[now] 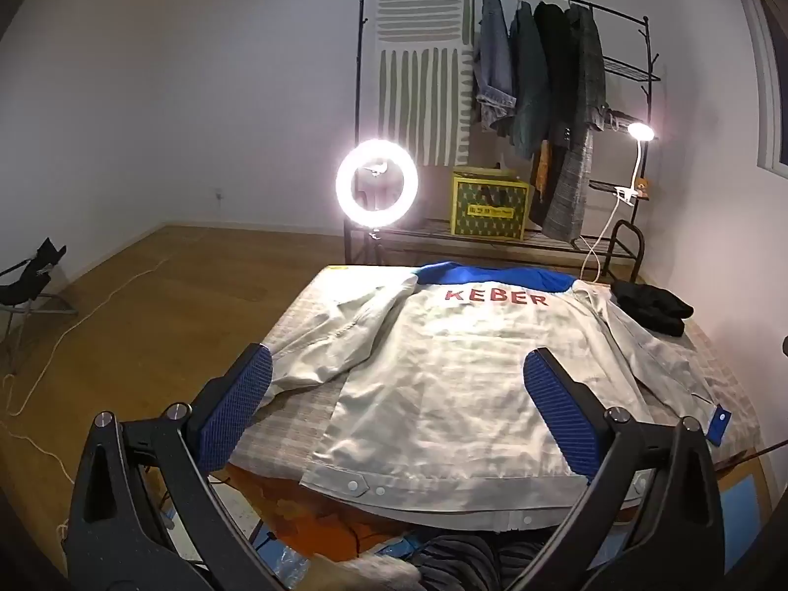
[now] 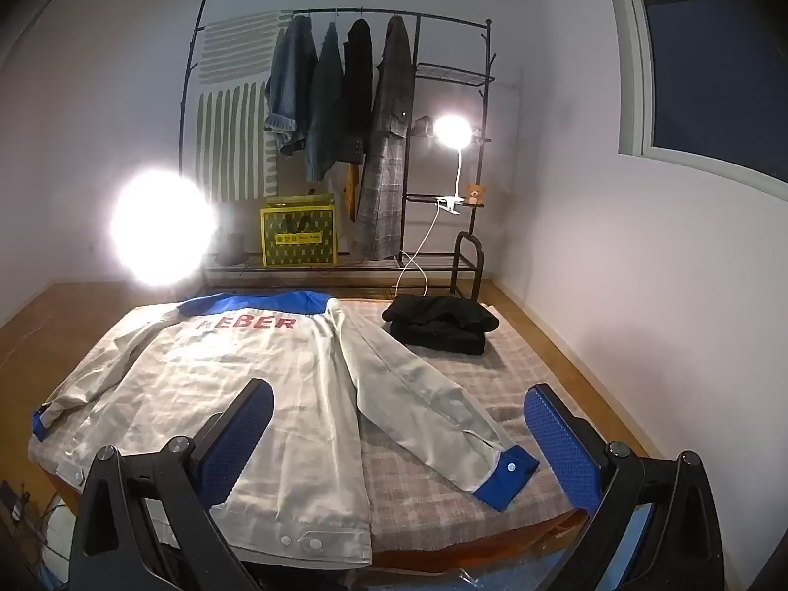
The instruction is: Fold large clothes
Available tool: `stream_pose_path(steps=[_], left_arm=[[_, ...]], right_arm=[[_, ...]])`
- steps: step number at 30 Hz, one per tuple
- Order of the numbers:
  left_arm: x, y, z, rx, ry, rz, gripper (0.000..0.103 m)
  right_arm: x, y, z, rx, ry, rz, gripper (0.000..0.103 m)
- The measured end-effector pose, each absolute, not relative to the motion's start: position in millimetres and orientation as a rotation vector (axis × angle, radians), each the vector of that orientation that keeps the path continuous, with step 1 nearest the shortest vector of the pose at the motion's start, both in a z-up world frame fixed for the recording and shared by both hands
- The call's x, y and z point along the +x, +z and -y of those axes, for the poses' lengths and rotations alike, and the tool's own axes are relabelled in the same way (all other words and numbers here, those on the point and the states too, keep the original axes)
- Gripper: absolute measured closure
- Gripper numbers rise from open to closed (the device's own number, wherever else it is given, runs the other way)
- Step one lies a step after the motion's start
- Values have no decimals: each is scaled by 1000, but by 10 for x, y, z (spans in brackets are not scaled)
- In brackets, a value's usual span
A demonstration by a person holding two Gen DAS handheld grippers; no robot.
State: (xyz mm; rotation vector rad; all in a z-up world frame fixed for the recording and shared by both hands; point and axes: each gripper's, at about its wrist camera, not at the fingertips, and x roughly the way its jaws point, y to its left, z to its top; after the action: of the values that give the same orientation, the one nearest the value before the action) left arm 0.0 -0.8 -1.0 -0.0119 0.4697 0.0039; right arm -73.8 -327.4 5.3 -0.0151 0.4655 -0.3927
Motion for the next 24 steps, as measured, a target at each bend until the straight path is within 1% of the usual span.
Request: stream_pose_path(steps=[3,17,24], left_arm=[[46,15,-96,-63,8,-472,0],[82,27,-180,-53,22,-452,0],[-27,114,-165,-50,25,-447,0]], right_arm=[[-737,56,3269,-18,-398,-466,0],[-748,75,3246,-26,-400,-464,0],[-770,48,3258,-24,-404,-463,0]])
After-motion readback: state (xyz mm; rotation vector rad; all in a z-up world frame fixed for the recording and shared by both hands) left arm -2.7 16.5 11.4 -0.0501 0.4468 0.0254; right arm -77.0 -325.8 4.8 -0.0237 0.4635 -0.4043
